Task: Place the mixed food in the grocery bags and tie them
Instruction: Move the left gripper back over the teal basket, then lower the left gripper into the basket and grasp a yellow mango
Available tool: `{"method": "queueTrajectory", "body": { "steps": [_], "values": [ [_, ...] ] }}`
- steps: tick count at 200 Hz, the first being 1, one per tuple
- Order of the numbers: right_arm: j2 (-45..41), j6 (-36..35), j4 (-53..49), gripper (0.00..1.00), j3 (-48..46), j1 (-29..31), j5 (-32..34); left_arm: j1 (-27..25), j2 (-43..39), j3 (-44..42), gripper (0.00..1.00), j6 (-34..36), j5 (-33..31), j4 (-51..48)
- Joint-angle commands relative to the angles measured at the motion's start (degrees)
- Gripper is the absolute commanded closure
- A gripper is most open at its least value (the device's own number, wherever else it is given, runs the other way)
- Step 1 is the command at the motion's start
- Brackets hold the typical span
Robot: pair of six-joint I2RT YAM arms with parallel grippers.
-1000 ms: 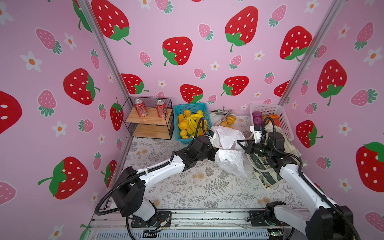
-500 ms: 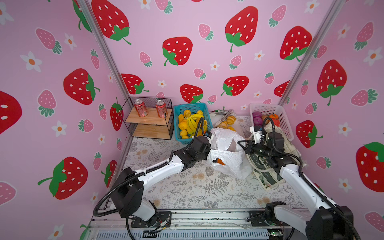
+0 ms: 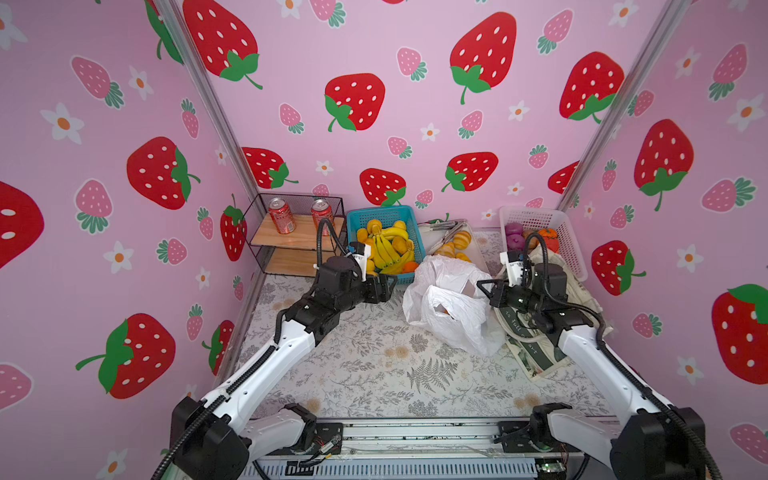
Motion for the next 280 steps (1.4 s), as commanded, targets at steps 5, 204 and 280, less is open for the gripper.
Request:
{"method": "queueTrajectory", "body": {
  "steps": [5,204,280],
  "values": [
    [0.1,-1.6,-0.5,0.99,1.8,-0.4,0.8,0.7,11.9,10.5,0.18,-0.5,-4.4,-6.9],
    [-0.6,-5.1,-10.8,0.99,6.3,-0.8,9.0,2.3,53.0,50.1,0.23,6.8,0.3,-6.5],
    [0.2,-4.7,-9.4,0.99,5.1,-0.8,8.5,3.6,62.8,61.9,0.39,2.5,-8.1,-8.3]
  ]
}}
